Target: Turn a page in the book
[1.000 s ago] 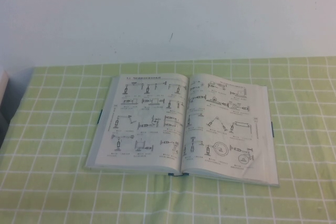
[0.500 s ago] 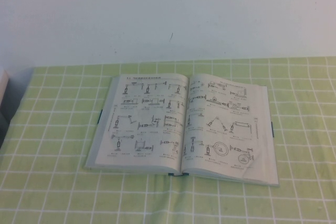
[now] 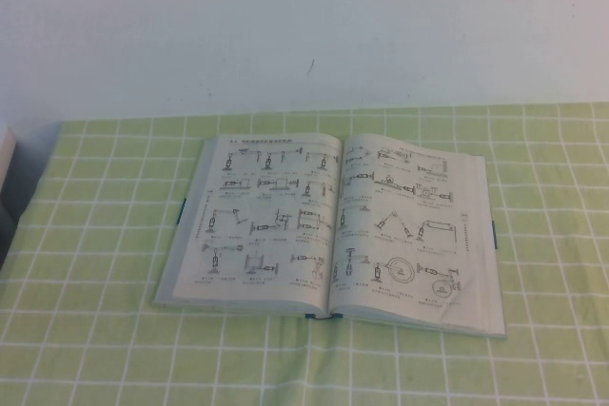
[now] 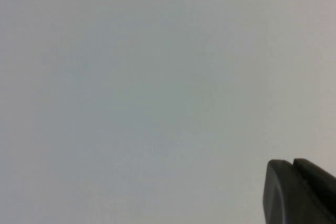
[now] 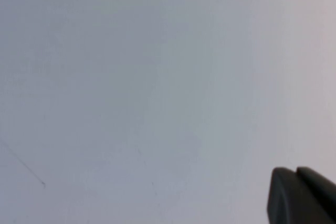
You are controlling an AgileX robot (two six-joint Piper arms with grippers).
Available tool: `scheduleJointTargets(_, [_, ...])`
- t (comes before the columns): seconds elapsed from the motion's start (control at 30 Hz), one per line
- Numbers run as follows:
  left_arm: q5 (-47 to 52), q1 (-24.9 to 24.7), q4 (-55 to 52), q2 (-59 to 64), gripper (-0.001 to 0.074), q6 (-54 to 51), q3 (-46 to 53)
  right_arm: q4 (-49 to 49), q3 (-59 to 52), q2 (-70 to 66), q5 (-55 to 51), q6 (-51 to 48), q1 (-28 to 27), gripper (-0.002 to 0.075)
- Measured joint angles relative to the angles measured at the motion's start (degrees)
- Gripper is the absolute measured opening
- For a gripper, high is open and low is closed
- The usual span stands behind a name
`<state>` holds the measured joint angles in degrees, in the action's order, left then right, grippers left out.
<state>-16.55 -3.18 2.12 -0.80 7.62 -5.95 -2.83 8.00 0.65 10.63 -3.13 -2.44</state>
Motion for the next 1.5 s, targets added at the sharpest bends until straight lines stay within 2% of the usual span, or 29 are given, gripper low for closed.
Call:
scheduleJointTargets(0.17, [13.56,0.00,0.00,3.69,-0.0004,-0.23,-10.31,0.00,8.98,-2.07,-15.77,-0.21,0.00,-0.0002])
scheduleJointTargets(0.43, [30.28,0.00,0.13,22.55,-0.0004,-0.27,-22.51,6.69,20.91,-19.00,-35.74,-2.59,0.00,-0.0002])
scheduleJointTargets(0.63, [37.08,0.00,3.29,38.81,-0.0004,-0.72,-29.24,18.95,28.35,-36.34,-50.55,-18.58,0.00,-0.0002])
scheduleJointTargets(0.73, [38.26,0.00,6.26,45.11,-0.0004,-2.73,-32.08,26.42,30.83,-44.37,-54.44,-28.11,0.00,-0.0002])
scheduleJointTargets(0.93, [43.49,0.00,22.80,60.39,-0.0004,-19.03,-39.73,45.22,32.97,-57.14,-54.25,-50.53,0.00,-0.0002])
scheduleJointTargets(1.07, [49.30,0.00,38.75,71.14,-0.0004,-32.87,-44.67,51.90,34.68,-64.45,-54.11,-57.53,0.00,-0.0002])
scheduleJointTargets(1.17, [52.32,0.00,46.05,78.31,-0.0004,-40.47,-47.78,53.44,36.52,-70.79,-53.62,-59.44,0.31,-0.0002])
scheduleJointTargets(1.27, [52.07,-1.63,47.79,85.08,-0.0004,-43.88,-50.53,53.82,38.60,-76.38,-51.48,-59.98,2.16,-0.0002])
scheduleJointTargets(1.4, [48.45,-6.37,45.12,92.42,-0.0004,-44.74,-53.74,54.05,41.23,-83.40,-46.42,-60.36,7.08,-0.0001])
scheduleJointTargets(1.5, [45.81,-9.65,41.77,96.85,-0.0004,-44.51,-55.57,54.33,43.22,-88.58,-42.66,-60.36,10.54,0.0039])
